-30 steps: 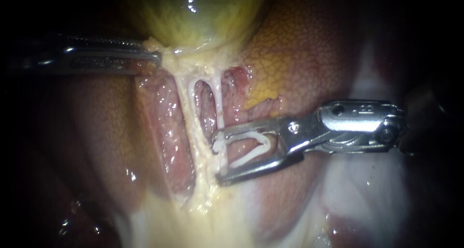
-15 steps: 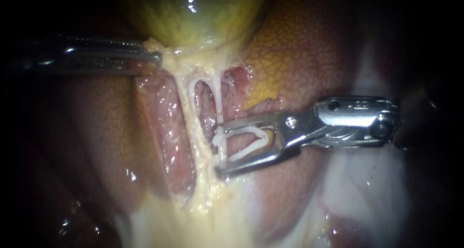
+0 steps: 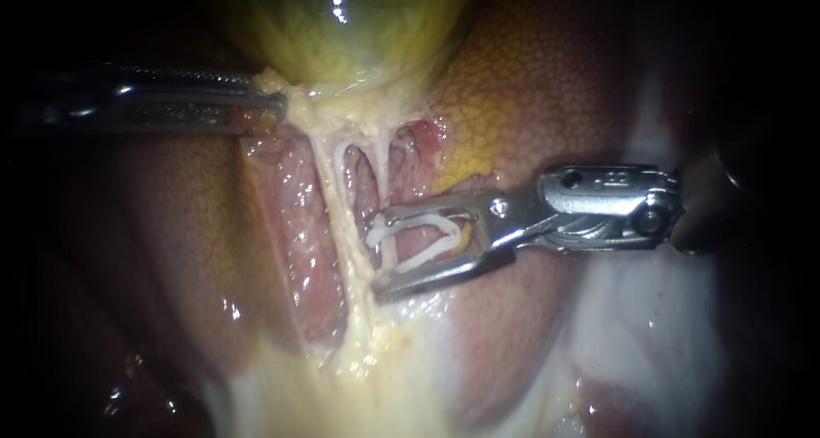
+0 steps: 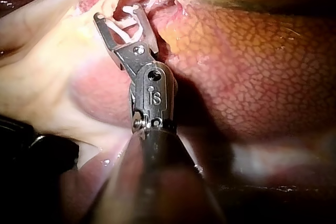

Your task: Clipping first clip left tube

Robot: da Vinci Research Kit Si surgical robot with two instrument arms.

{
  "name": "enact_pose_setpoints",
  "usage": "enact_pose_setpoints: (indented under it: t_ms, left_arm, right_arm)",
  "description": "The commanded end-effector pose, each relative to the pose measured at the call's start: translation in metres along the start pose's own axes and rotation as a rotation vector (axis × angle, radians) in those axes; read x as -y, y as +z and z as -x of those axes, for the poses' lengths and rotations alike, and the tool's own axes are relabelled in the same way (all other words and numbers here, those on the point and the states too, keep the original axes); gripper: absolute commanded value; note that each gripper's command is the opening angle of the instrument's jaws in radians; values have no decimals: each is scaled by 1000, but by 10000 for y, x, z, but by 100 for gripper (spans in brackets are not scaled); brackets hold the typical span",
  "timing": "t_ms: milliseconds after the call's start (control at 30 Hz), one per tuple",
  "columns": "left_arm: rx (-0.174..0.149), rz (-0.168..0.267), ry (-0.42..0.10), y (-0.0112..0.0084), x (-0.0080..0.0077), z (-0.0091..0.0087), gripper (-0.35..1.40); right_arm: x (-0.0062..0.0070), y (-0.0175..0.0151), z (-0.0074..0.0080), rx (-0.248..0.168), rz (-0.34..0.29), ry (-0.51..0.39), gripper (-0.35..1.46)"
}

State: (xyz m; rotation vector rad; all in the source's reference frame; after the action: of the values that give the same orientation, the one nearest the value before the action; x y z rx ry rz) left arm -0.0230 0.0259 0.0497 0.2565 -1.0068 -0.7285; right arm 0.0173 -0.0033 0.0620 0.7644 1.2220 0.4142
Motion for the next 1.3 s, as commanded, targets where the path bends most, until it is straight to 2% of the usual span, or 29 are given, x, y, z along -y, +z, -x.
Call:
enact_pose_setpoints:
  t_ms: [33,400,633,767,1100,1300]
  left_arm:
    - [0,0,0,0,0,0,-35]
    - [0,1,0,0,0,-1,-35]
    - [0,1,0,0,0,-1,-35]
    - [0,1,0,0,0,-1,-35]
    - [0,1,0,0,0,-1,-35]
    - [0,1,0,0,0,-1,-35]
  right_arm:
    - [2,4,1,-4,-10,-2,40]
    - [3,23,-1,-42,-95,-19,39]
    - [10,34,3,-47,-169,-44,39]
    - [17,42,1,-74,-219,-43,38]
    - [41,52,-7,-103,-320,-53,34]
    - [50,54,-10,-95,-355,-60,27]
